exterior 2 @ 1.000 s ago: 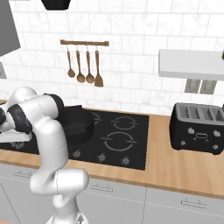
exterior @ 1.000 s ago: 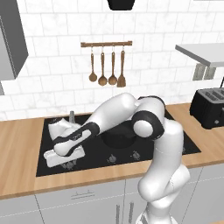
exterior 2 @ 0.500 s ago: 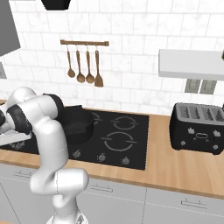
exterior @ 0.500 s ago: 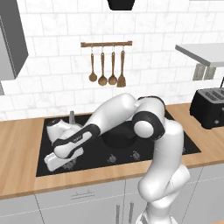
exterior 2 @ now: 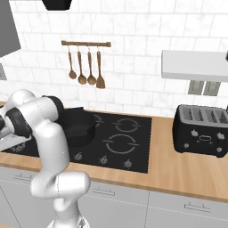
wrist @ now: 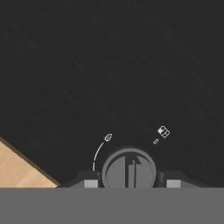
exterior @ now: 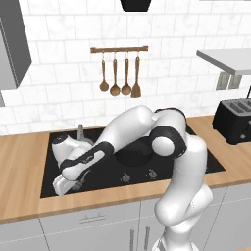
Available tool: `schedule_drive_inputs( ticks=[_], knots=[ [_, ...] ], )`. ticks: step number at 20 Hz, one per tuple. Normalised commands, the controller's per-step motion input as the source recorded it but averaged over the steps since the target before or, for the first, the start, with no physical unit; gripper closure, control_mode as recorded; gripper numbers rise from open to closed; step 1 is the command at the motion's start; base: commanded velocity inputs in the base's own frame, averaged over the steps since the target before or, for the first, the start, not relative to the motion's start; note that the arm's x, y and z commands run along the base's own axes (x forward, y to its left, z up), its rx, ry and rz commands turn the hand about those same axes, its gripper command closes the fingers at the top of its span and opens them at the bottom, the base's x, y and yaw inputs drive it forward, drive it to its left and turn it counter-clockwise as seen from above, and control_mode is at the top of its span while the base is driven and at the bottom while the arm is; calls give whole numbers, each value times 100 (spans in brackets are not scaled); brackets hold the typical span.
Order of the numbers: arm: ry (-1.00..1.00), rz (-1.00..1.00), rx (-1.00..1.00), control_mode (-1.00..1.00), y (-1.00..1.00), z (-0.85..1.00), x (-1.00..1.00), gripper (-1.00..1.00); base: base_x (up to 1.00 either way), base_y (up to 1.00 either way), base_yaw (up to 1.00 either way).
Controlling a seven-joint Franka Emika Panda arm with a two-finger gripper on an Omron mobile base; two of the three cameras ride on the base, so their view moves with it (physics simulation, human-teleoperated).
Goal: Pick the kettle from the counter and place it on a stove burner. Then turn the burner on.
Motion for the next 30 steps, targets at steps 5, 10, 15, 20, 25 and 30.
schedule_drive_inputs(
  ticks=[5,10,15,20,25,30],
  knots=[
    [0,28,5,-100,0,-15,-19,100,0,0,0],
    [0,28,5,-100,0,-14,-14,100,0,0,0],
    [0,27,5,-100,0,-14,-10,100,0,0,0],
    [0,27,4,-100,0,-16,-11,100,0,0,0],
    [0,25,2,-100,0,-12,-14,100,0,0,0],
    [0,0,0,-100,0,0,0,-100,0,0,0]
  ],
)
